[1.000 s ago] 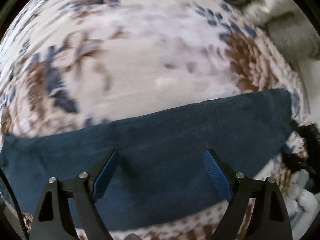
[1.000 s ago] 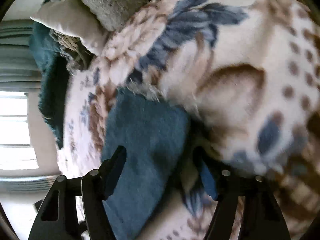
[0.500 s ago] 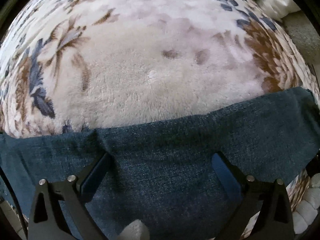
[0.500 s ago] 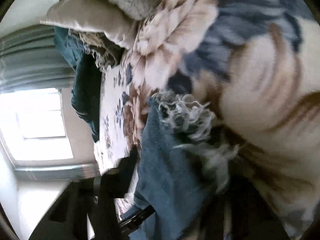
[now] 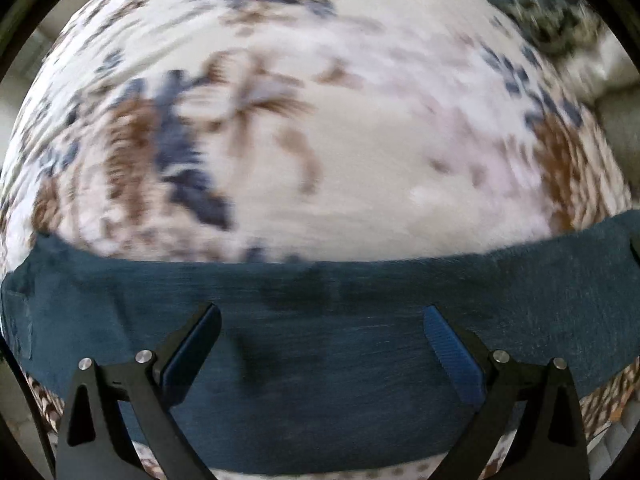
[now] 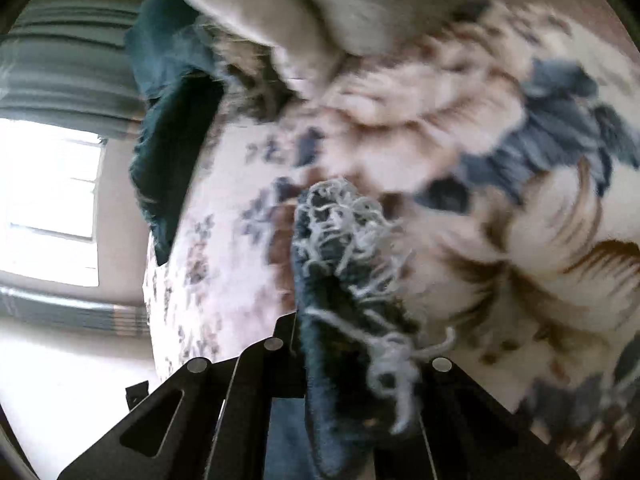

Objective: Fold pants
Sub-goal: 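Lift the frayed hem with the right tool and fold it over the back pocket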

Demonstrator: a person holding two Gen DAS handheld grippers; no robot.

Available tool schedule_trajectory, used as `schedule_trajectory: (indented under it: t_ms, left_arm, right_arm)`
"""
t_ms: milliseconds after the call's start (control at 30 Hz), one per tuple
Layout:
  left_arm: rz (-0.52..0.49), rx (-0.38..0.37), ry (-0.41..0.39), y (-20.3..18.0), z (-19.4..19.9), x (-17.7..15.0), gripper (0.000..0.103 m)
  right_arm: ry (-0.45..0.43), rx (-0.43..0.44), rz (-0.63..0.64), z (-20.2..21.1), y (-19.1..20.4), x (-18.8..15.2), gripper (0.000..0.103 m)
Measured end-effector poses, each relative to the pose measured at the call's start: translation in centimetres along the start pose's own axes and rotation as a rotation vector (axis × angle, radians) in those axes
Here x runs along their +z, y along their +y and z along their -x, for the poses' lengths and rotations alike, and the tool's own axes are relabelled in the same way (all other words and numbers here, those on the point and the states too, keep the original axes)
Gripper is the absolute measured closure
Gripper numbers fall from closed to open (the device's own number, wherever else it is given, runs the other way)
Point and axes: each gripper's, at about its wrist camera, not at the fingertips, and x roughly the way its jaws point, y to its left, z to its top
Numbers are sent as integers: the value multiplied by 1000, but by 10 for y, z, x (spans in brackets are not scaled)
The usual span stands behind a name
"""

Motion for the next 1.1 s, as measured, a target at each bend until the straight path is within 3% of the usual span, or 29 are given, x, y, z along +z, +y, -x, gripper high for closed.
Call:
schedule_trajectory:
  t_ms: [167, 267, 433, 633, 767, 833, 900, 933, 967, 1000, 1100]
  left_arm:
    - [105, -66, -4, 72, 34, -12, 0]
    - [168, -105, 26, 127, 41, -30, 0]
    - [255, -37, 34, 217, 53, -72, 0]
    - [412, 46, 61, 326, 43, -112, 0]
    - [478, 78, 53, 378, 42, -126, 0]
    - [505, 84, 45, 397, 43, -133, 0]
    - [529, 73, 38, 409, 43, -136, 0]
    - [540, 53, 31, 414, 43, -137, 0]
    - [545, 38, 27, 416, 45, -137, 0]
    - [548, 21, 22, 417, 46, -138, 0]
    - [551, -57, 19, 411, 47, -129, 0]
  right_arm:
    - [36, 32, 102, -3, 74, -43, 96]
    - [86, 66, 148, -17, 120, -89, 96]
    - [190, 100, 189, -63, 171, -173, 96]
    - [305, 119, 179, -135, 200, -268, 96]
    - [371, 85, 281, -182, 220, -333, 95]
    - [461, -32, 352, -215, 225, -371, 83]
    - [484, -85, 410, -224, 230, -389, 72]
    - [499, -74, 431, -224, 236, -393, 54]
    - [525, -56, 439, -223, 242, -396, 30]
    - [554, -45, 440, -221, 247, -396, 20]
    - [558, -38, 425, -200, 251, -385, 15]
